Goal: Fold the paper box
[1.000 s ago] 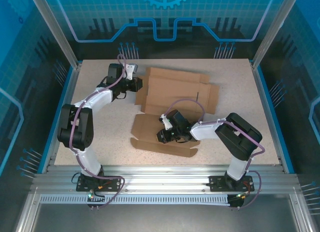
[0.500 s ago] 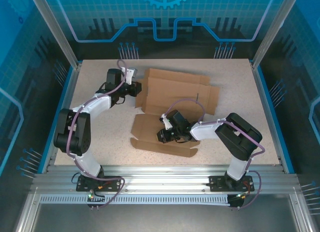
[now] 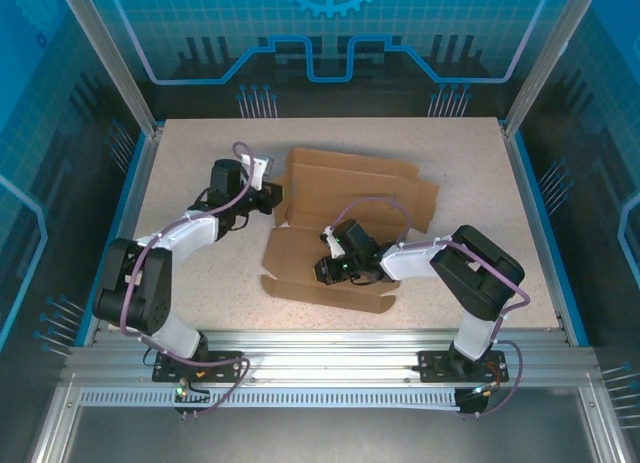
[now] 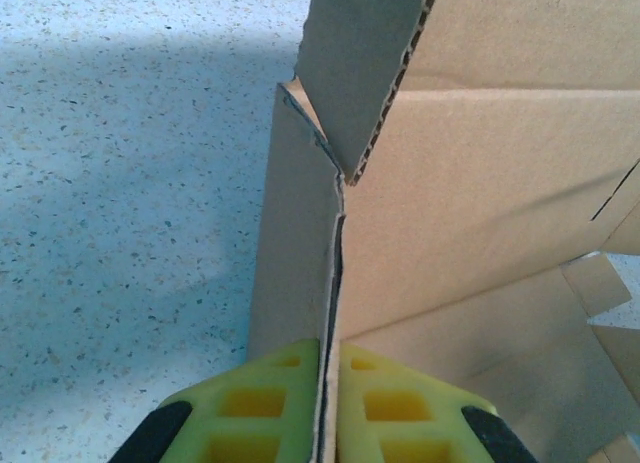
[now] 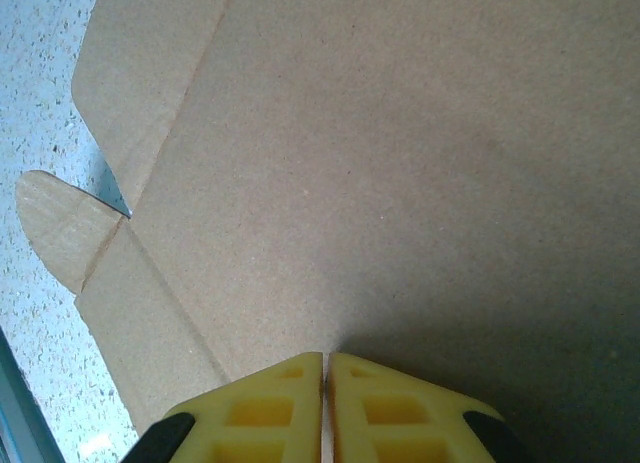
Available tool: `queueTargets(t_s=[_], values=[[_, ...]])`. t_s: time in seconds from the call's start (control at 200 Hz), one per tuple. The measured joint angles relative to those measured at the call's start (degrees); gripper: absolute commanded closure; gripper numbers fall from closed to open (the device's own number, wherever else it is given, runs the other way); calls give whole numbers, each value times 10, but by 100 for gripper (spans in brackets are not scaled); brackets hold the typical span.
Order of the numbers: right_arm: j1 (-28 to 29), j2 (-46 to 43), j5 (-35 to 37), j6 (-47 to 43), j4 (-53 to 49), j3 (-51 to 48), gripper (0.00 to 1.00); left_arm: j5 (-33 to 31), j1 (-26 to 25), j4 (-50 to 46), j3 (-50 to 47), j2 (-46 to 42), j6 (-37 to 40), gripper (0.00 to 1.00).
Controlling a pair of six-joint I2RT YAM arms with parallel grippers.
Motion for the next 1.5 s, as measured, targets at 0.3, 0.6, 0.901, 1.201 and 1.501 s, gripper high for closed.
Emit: queueTargets(t_s=[0.3, 0.6, 0.901, 1.201, 1.501], values=[[0, 0, 0, 3, 4, -2, 87, -31, -18, -6, -15, -19, -3, 90], [0, -1, 2, 10, 16, -9, 87, -69, -28, -30, -33, -45, -26, 90], [0, -2, 2, 12, 23, -12, 87, -96, -32, -52, -55, -73, -48, 90], [-1, -3, -1, 14, 32, -15, 86, -114, -42, -56, -75, -89, -61, 90], [-2, -18, 0, 9, 23, -16, 81, -122, -54, -56, -76, -90, -64, 90]])
